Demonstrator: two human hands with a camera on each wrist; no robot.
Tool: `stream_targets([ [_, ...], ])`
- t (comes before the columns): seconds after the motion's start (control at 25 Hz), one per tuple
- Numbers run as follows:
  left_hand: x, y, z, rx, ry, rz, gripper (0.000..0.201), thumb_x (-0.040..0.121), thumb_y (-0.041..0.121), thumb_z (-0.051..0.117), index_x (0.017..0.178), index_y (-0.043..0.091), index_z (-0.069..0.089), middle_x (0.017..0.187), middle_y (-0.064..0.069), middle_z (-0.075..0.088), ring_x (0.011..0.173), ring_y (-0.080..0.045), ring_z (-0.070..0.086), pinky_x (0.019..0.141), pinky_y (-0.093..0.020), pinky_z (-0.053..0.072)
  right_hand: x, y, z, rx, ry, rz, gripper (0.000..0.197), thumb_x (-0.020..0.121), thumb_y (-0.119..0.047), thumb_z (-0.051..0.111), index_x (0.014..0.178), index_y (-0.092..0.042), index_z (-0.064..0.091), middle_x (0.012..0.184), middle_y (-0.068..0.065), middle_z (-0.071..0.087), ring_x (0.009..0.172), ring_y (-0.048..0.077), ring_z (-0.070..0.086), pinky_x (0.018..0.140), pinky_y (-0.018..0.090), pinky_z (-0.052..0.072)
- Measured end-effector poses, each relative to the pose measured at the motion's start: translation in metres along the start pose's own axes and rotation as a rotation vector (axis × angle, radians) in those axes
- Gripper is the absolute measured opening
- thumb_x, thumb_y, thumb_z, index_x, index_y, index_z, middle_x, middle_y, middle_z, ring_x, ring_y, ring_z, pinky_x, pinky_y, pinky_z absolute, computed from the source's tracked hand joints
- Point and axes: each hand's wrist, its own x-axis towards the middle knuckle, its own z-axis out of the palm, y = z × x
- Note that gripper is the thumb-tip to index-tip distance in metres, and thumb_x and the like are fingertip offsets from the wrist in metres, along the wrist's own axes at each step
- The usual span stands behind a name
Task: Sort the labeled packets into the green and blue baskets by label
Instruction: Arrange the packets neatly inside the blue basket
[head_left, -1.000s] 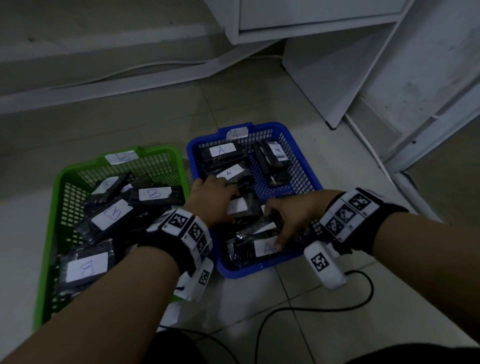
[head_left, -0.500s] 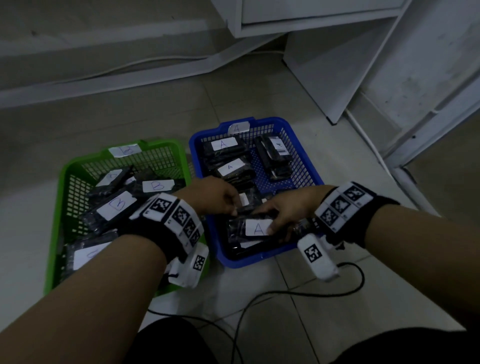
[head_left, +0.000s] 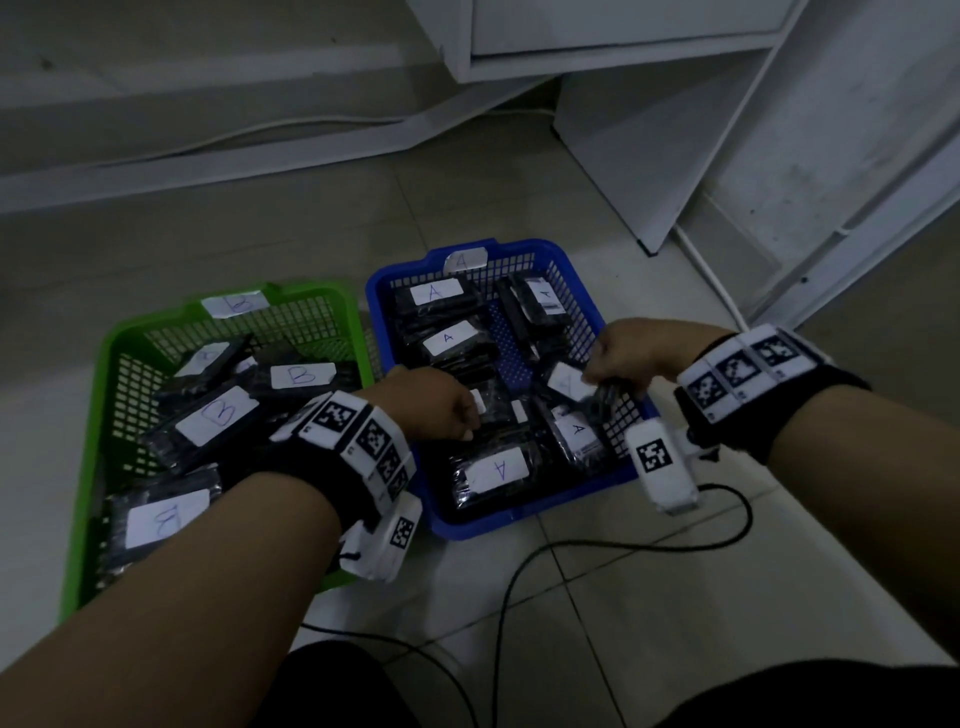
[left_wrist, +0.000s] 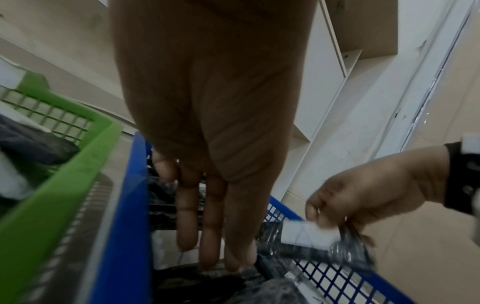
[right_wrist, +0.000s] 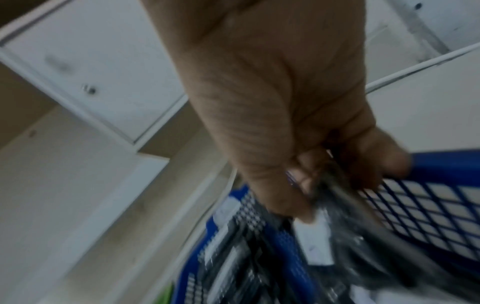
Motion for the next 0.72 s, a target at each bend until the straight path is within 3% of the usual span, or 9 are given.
stream_targets([
  [0.08, 0.005, 0.003, -0.001, -0.047, 0.019, 0.032, 0.027, 0.089, 0.037, 0.06, 0.115, 0.031, 0.064, 0.122, 0.009, 0.059, 0.115, -0.012, 0.052, 0.098, -0.033, 0.04, -0.001, -0.004, 0.016, -0.261, -0.051, 0.027, 0.038, 0.087, -0.025, 0.061, 0.055, -0.008, 0.051, 0.055, 0.006, 0.05, 0.051, 0.019, 0.048, 0.065, 0.036, 0.047],
  [0.12, 0.007, 0.004, 0.0, -0.068, 0.004, 0.049, 0.028, 0.089, 0.034, 0.06, 0.117, 0.029, 0.064, 0.123, 0.007, 0.059, 0.114, -0.013, 0.053, 0.096, -0.029, 0.041, -0.001, -0.006, 0.025, -0.395, -0.078, 0.031, 0.04, 0.089, -0.026, 0.06, 0.055, -0.008, 0.048, 0.056, 0.005, 0.047, 0.053, 0.018, 0.045, 0.067, 0.036, 0.044],
  [0.24, 0.01, 0.003, 0.003, -0.094, -0.034, 0.069, 0.031, 0.09, 0.029, 0.06, 0.121, 0.024, 0.063, 0.126, 0.004, 0.058, 0.115, -0.014, 0.053, 0.091, -0.02, 0.036, 0.004, -0.006, 0.037, -0.622, -0.049, 0.008, 0.033, 0.091, -0.033, 0.059, 0.076, -0.004, 0.055, 0.07, 0.006, 0.051, 0.072, 0.021, 0.05, 0.074, 0.033, 0.043],
  [0.32, 0.01, 0.0, 0.005, -0.08, 0.005, 0.086, 0.031, 0.09, 0.028, 0.06, 0.12, 0.023, 0.063, 0.124, 0.0, 0.056, 0.116, -0.017, 0.052, 0.09, -0.021, 0.036, 0.006, -0.005, 0.035, -0.576, 0.086, -0.027, 0.024, 0.089, -0.028, 0.062, 0.093, -0.004, 0.059, 0.085, 0.01, 0.059, 0.083, 0.025, 0.056, 0.077, 0.034, 0.047],
  [0.36, 0.01, -0.002, 0.006, -0.065, 0.039, 0.09, 0.03, 0.089, 0.029, 0.061, 0.119, 0.023, 0.063, 0.123, -0.001, 0.054, 0.117, -0.018, 0.05, 0.091, -0.023, 0.036, 0.009, -0.005, 0.038, -0.518, 0.186, -0.052, 0.03, 0.087, -0.024, 0.064, 0.107, -0.004, 0.057, 0.1, 0.013, 0.059, 0.092, 0.029, 0.058, 0.079, 0.036, 0.048],
  [0.4, 0.01, -0.004, 0.006, -0.05, 0.071, 0.088, 0.03, 0.089, 0.03, 0.062, 0.118, 0.024, 0.064, 0.122, -0.002, 0.051, 0.117, -0.018, 0.047, 0.093, -0.025, 0.036, 0.011, -0.007, 0.042, -0.468, 0.262, -0.091, 0.045, 0.085, -0.022, 0.067, 0.122, -0.005, 0.05, 0.116, 0.016, 0.053, 0.102, 0.034, 0.056, 0.082, 0.039, 0.048],
  [0.48, 0.011, -0.007, 0.007, -0.025, 0.102, 0.066, 0.033, 0.088, 0.031, 0.062, 0.12, 0.025, 0.063, 0.125, -0.003, 0.047, 0.12, -0.018, 0.042, 0.098, -0.027, 0.035, 0.017, -0.008, 0.053, -0.476, 0.208, -0.179, 0.067, 0.081, -0.034, 0.07, 0.138, -0.017, 0.038, 0.133, 0.014, 0.039, 0.118, 0.039, 0.044, 0.092, 0.044, 0.043],
  [0.56, 0.009, -0.007, 0.007, 0.0, 0.086, 0.022, 0.034, 0.088, 0.035, 0.061, 0.122, 0.029, 0.061, 0.13, 0.0, 0.043, 0.122, -0.018, 0.041, 0.098, -0.031, 0.037, 0.02, -0.007, 0.064, -0.514, 0.099, -0.189, 0.066, 0.081, -0.044, 0.066, 0.138, -0.024, 0.039, 0.136, 0.01, 0.04, 0.122, 0.037, 0.038, 0.098, 0.043, 0.038],
  [0.72, 0.0, -0.006, 0.007, 0.034, 0.168, -0.024, 0.028, 0.088, 0.033, 0.06, 0.116, 0.033, 0.063, 0.127, 0.001, 0.044, 0.124, -0.021, 0.037, 0.101, -0.038, 0.036, 0.025, -0.004, 0.068, -0.558, 0.212, -0.175, 0.057, 0.083, -0.045, 0.061, 0.133, -0.023, 0.046, 0.134, 0.006, 0.045, 0.122, 0.033, 0.036, 0.1, 0.046, 0.035],
])
